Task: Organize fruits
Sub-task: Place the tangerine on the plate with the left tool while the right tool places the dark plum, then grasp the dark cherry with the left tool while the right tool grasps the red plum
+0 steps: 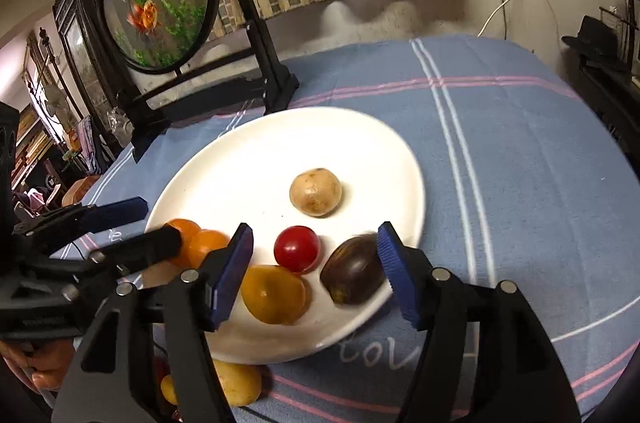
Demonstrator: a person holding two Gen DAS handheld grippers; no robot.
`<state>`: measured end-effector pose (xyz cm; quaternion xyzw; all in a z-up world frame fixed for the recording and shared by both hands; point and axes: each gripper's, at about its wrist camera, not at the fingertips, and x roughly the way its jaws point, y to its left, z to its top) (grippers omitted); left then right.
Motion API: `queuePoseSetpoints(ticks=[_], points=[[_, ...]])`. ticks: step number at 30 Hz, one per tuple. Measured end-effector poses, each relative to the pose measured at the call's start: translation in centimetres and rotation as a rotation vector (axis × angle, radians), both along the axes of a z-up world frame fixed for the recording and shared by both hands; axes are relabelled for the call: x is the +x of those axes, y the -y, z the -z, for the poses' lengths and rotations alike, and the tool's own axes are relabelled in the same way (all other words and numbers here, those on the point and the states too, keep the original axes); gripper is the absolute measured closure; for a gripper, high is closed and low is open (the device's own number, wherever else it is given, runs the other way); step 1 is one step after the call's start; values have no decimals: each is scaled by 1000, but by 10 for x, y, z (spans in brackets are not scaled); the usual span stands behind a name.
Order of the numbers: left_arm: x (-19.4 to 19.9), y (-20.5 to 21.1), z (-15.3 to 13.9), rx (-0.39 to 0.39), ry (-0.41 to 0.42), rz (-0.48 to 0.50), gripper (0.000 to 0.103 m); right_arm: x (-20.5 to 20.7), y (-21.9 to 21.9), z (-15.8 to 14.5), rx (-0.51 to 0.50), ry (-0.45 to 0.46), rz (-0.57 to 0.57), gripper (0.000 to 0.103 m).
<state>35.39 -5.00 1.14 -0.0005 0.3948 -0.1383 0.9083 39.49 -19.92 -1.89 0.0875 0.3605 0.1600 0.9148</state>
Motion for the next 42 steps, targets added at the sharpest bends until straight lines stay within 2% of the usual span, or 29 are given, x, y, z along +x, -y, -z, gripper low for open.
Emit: queuePoseSetpoints(ticks=[1,3,7,9,13,14,15,18,21,23,27,32,34,38,42], points=[[-8,-4,-5,-5,7,-3,30,-5,1,-4,8,10,-3,38],[-30,-12,-16,13,36,-26,18,-22,-1,-17,23,44,-20,38],[-98,-30,-27,88,116,-33,10,-60,-16,-30,32,51,-89,38],[-134,-44,-24,78,152,-27,5,-85,-24,-31,25,58,-114,38],[-174,-69,-3,36,170,-40,4,-146,-40,-23,-28,70,-138,38],[-179,-74,6,16,156,-41,4,-160,-44,-17,-38,57,-138,38],[-181,-78,15,32,103,-72,5,-172,-47,-9,-36,29,-135,38],[-189,-87,24,35,89,-90,5,-188,-59,12,6,-98,-172,38],[-195,-97,25,-12,74,-98,5,-196,-69,24,18,-160,-189,38],[-197,-104,23,-39,80,-119,5,-198,-77,26,-2,-170,-191,38],[-198,-109,22,-29,91,-164,5,-199,-73,30,-12,-186,-164,38],[-200,-109,21,-52,94,-149,5,-189,-72,36,-22,-211,-127,38],[-202,-108,21,-43,102,-145,5,-188,-73,37,-23,-210,-118,41],[-202,-106,21,-28,114,-152,5,-187,-71,38,-11,-214,-128,61],[-201,-104,26,-15,103,-142,5,-186,-69,36,17,-217,-136,61]])
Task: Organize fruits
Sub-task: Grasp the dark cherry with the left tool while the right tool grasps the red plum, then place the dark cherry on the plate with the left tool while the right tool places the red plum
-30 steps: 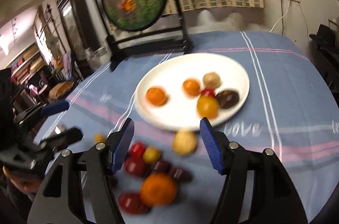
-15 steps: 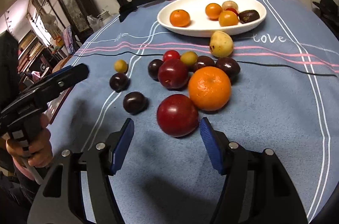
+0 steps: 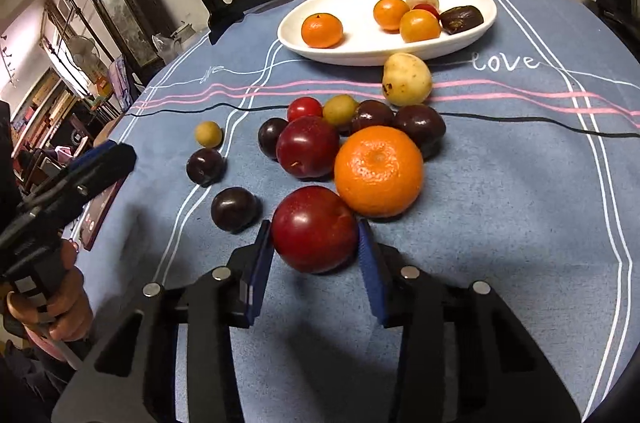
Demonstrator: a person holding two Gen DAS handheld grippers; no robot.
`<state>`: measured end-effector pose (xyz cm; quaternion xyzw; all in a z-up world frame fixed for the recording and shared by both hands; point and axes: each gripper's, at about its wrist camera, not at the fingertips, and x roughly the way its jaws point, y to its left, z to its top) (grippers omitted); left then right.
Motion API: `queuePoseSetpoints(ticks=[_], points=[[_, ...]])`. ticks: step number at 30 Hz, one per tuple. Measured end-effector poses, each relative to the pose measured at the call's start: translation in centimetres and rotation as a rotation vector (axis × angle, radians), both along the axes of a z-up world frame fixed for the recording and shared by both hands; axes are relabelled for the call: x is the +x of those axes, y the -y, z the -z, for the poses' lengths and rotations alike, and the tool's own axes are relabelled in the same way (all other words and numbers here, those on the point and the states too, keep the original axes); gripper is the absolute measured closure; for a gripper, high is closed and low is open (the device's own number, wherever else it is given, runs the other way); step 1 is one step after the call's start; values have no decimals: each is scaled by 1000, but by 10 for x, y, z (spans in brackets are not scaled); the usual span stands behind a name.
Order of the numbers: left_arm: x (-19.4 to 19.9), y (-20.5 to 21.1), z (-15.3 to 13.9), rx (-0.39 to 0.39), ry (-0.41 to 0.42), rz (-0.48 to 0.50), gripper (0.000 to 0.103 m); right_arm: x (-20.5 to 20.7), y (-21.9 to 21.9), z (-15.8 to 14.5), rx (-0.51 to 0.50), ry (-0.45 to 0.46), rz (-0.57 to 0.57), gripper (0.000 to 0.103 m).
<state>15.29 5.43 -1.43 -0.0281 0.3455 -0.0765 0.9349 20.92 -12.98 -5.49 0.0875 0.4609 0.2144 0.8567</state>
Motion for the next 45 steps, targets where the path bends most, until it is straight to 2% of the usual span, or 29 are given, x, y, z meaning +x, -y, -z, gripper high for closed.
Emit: queuePoseSetpoints(ticks=[2,4,6,7,8,9,13,19,25,28,29,35,39,42,45], points=[[-1,5,1,-1,-3,37,6,-2,7,-4,58,2,4,61],[-3,16,3,24,-4,98,16,-6,17,-12,112,28,22,61],[-3,32,9,55,-27,178,43,-11,24,-21,118,71,49,61],[-2,38,12,57,-45,210,48,-13,27,-23,119,83,58,61],[-1,42,14,63,-55,226,58,-14,29,-26,126,93,64,61],[-1,48,17,78,-64,247,61,-15,30,-27,134,98,65,61],[2,62,24,102,-88,293,61,-15,34,-31,152,107,76,61],[8,74,35,165,-113,288,61,-13,37,-33,188,102,71,61],[16,70,41,144,-161,282,63,-14,39,-35,195,112,76,61],[19,70,44,137,-182,286,69,-14,38,-35,185,118,82,61],[19,71,44,135,-182,290,73,-14,38,-34,178,119,85,61],[16,69,41,133,-162,283,74,-13,40,-32,146,132,119,61],[28,60,15,65,-121,273,74,1,40,-47,104,209,129,61],[63,57,-20,19,-75,246,74,50,45,-67,119,249,159,61],[113,56,-41,-31,-85,196,74,100,44,-65,105,258,187,61]])
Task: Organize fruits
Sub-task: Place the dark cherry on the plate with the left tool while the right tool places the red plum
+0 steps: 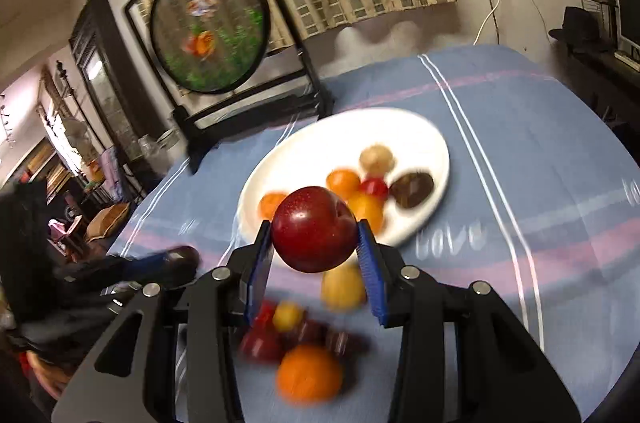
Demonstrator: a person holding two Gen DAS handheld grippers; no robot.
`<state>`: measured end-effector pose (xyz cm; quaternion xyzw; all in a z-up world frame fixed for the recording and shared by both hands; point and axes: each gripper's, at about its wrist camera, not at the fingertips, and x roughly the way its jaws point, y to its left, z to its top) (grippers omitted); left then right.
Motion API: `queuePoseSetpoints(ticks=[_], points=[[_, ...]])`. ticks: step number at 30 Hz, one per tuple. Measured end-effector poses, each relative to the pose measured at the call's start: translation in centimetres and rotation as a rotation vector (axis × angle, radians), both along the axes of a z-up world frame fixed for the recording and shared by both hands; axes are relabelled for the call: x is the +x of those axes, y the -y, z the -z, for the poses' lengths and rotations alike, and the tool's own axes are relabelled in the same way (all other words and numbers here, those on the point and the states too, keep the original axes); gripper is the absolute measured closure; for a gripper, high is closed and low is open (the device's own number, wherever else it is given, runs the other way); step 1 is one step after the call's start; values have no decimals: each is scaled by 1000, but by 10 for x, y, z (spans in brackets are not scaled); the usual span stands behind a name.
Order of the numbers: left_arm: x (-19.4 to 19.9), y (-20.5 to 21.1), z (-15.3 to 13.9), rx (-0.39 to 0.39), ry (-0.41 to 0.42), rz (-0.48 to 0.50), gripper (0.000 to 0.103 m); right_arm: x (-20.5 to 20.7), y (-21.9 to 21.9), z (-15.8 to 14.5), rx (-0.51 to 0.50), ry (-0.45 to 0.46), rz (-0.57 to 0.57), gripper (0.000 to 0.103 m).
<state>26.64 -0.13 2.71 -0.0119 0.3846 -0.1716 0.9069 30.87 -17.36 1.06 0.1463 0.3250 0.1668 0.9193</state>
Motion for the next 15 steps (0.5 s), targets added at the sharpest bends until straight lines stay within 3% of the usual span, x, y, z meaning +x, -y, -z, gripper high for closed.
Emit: queuePoseSetpoints(ticks=[4,9,10,11,12,14,15], points=[[54,10,-2,45,-15,-48,74,41,-2,18,-4,-44,7,61],[108,24,19,89,-73,-81,74,66,-5,28,-32,-65,-40,60],[114,25,24,95,-82,-88,74,68,-6,28,-34,-70,-51,59],[121,26,28,106,-89,-95,71,69,-6,28,-34,-70,-58,49],[122,28,31,120,-93,-110,54,70,-6,28,-36,-65,-67,38],[117,28,28,127,-69,-129,31,65,-6,24,-46,-49,-71,38],[108,27,22,127,-32,-137,30,63,-5,21,-51,-43,-73,38]])
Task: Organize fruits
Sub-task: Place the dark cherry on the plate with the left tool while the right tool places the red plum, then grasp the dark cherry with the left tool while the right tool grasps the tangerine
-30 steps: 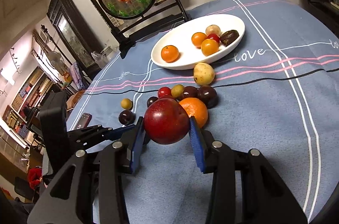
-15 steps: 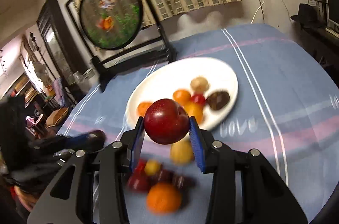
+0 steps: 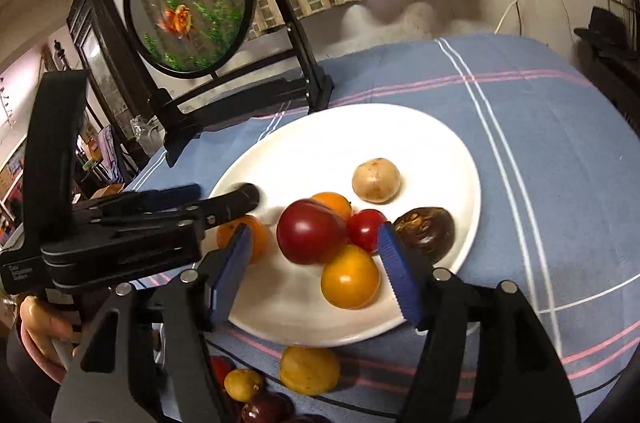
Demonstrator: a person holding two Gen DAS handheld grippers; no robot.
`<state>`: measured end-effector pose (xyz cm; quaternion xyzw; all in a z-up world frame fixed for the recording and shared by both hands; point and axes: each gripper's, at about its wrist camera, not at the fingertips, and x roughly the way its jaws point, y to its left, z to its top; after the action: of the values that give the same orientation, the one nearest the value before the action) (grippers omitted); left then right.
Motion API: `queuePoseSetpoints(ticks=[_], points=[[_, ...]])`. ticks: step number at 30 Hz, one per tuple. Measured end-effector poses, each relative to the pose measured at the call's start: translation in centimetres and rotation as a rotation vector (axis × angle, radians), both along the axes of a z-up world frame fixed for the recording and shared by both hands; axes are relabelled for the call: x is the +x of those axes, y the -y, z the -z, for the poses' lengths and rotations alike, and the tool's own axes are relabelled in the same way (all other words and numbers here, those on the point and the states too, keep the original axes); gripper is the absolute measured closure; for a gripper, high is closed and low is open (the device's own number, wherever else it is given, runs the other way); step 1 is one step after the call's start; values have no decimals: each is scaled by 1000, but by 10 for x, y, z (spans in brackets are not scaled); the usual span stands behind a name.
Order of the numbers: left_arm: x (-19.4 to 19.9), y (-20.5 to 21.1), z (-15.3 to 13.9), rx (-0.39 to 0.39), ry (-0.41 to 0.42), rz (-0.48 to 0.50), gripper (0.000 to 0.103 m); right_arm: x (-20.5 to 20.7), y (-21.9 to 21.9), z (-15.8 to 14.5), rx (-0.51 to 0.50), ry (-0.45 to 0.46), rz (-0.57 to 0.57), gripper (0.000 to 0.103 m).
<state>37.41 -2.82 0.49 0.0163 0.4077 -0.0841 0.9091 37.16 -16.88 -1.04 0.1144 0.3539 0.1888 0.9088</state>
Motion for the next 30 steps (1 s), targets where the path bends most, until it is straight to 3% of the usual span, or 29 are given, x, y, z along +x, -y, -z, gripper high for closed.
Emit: queuePoseSetpoints(ticks=[5,9,14,19,30], points=[[-59,-7,-24,74,89,-7,12,-25,2,-17,-10,32,-8,38],[-132,-18,-25,121,142,32,7,-59,-6,-21,-73,65,-47,38],[-190,-35,-1,87,182,95,7,-112,-9,-11,-139,71,-65,38],[-210,-44,25,68,128,107,7,-140,-12,7,-169,9,-95,38],[-211,-56,35,42,82,74,12,-134,-25,34,-196,-127,-141,39]])
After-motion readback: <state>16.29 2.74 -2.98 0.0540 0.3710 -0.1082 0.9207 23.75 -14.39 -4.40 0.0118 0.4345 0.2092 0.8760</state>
